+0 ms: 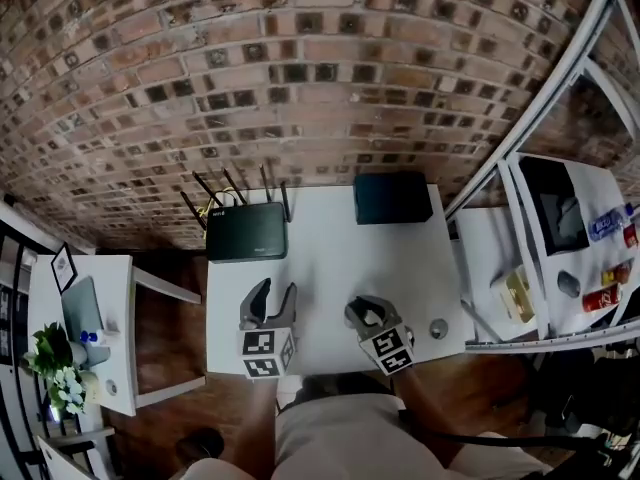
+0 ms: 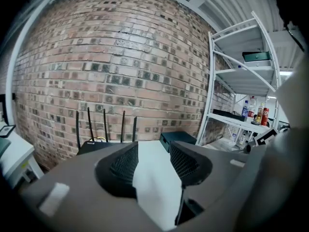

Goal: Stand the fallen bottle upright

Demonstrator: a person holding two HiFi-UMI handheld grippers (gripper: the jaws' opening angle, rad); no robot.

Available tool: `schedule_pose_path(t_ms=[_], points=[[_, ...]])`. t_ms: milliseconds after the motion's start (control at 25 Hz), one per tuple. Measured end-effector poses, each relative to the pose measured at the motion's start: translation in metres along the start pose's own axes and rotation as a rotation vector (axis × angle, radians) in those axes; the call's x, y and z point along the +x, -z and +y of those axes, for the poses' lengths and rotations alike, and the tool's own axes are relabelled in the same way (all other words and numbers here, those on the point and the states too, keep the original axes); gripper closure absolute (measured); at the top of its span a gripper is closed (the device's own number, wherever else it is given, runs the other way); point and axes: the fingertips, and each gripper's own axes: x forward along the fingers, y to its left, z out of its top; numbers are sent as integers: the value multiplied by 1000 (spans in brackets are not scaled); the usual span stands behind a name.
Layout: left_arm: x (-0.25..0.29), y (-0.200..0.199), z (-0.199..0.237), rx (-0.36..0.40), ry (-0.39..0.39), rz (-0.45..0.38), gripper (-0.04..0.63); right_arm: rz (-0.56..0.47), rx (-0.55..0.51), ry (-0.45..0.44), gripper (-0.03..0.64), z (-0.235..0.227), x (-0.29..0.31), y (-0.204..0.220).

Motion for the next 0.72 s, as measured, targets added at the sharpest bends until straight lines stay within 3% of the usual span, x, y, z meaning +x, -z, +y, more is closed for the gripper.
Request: schedule_pose_path(t_ms=[440, 480, 600, 720], points=[[-18, 12, -33, 25, -29, 7, 368, -39, -11, -45, 535, 11, -23, 19], [-22, 13, -34, 27, -42, 7, 368, -50, -18, -31, 526, 9, -23, 21], [-36, 17, -39, 34, -84, 3, 368, -66, 20, 14, 398, 1, -28, 23], [-56, 19, -48, 29, -113, -23, 368, -80, 28, 34, 370, -5, -42, 25]])
